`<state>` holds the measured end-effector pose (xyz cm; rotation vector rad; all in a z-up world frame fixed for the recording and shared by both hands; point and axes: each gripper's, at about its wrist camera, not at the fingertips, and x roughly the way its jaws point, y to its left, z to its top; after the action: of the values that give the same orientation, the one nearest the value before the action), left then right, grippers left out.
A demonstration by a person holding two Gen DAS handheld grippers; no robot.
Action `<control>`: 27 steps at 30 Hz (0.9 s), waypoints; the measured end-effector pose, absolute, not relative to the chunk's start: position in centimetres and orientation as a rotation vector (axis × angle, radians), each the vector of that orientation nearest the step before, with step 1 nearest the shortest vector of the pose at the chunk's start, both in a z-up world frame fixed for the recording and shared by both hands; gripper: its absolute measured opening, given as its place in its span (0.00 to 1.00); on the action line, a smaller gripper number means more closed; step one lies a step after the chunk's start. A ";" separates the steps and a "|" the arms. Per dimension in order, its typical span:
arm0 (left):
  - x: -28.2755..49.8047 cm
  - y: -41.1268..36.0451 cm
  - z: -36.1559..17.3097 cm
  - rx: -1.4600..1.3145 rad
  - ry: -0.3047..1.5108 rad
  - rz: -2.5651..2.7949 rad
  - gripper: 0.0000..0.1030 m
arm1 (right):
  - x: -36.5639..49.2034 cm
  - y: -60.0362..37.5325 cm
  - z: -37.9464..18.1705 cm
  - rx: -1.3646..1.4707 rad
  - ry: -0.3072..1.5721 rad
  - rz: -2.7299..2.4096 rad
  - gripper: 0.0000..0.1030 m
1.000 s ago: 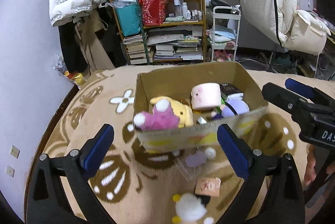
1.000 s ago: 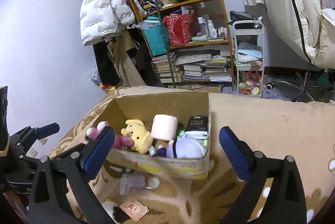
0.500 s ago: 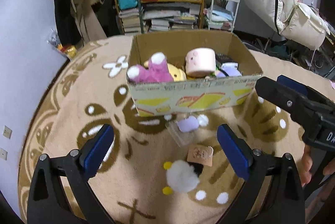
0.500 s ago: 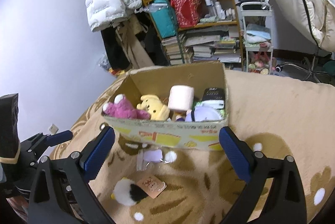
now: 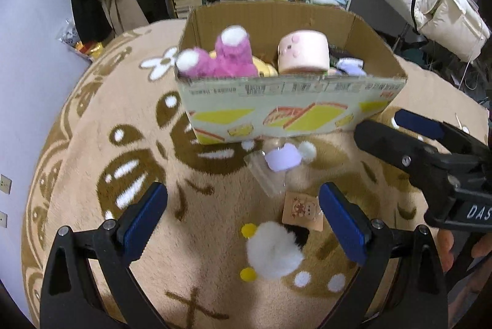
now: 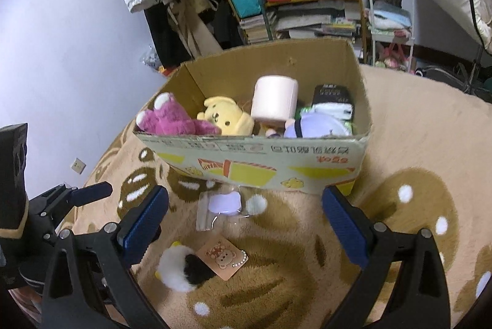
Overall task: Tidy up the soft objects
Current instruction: 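Withdraw both tools from the box toward the remaining small items, then grasp white fluffy chick keychain with left tool while right tool grasps clear bag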
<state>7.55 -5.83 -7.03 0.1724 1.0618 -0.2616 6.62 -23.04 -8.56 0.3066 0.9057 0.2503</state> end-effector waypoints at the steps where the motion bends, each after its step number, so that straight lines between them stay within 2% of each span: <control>1: 7.5 -5.9 -7.4 0.175 1.073 -0.262 0.95 | 6.8 -23.0 -8.8 0.307 0.914 0.251 1.00; 27: 8.4 -6.2 -14.5 0.229 1.320 -0.228 0.95 | 10.5 -19.0 -15.6 0.239 1.062 0.363 1.00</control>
<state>8.38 -6.22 -14.54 0.2292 1.3197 -0.2275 10.52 -19.03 -15.59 0.2393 1.0621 0.3632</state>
